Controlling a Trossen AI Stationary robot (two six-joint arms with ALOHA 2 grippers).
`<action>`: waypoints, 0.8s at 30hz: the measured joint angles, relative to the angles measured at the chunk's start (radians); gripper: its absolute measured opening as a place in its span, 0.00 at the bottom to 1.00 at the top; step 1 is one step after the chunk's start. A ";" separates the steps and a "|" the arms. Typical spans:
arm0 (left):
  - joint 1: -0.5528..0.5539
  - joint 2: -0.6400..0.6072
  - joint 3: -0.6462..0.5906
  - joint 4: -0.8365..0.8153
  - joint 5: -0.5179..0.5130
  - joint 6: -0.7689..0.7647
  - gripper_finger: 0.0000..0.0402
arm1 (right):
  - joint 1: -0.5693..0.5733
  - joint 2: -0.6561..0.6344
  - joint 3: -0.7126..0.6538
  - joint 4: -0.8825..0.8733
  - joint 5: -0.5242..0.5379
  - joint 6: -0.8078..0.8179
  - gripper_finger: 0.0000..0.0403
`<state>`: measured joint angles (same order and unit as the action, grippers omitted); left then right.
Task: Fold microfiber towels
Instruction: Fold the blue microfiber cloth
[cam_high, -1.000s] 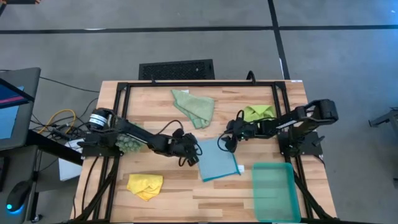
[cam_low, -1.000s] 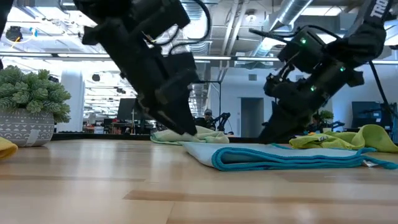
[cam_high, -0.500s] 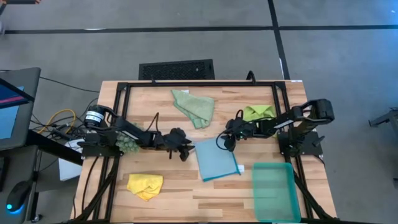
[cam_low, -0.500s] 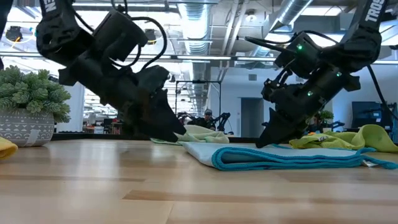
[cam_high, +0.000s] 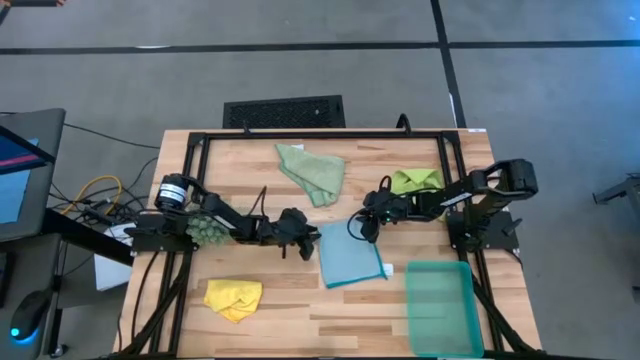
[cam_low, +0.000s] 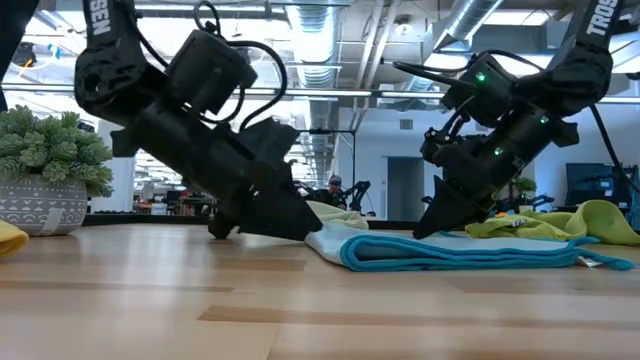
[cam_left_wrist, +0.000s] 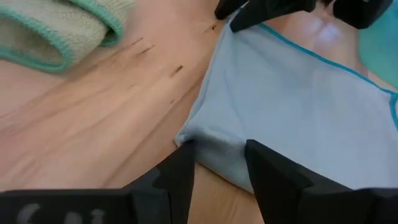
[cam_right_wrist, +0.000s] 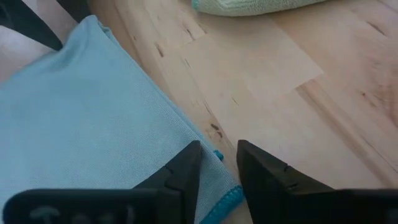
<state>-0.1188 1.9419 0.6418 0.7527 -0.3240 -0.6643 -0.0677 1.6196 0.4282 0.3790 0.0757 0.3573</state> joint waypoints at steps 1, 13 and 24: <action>0.000 0.000 0.002 -0.002 0.003 0.001 0.34 | 0.000 0.000 0.000 0.000 0.000 0.000 0.32; 0.016 -0.024 0.000 -0.022 -0.016 0.064 0.07 | 0.000 -0.015 -0.001 -0.026 0.003 -0.023 0.23; 0.016 -0.095 -0.001 -0.040 -0.038 0.274 0.01 | 0.069 -0.151 -0.005 -0.120 0.008 -0.101 0.02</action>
<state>-0.1024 1.8469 0.6411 0.7129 -0.3624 -0.3903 0.0010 1.4689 0.4229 0.2593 0.0836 0.2564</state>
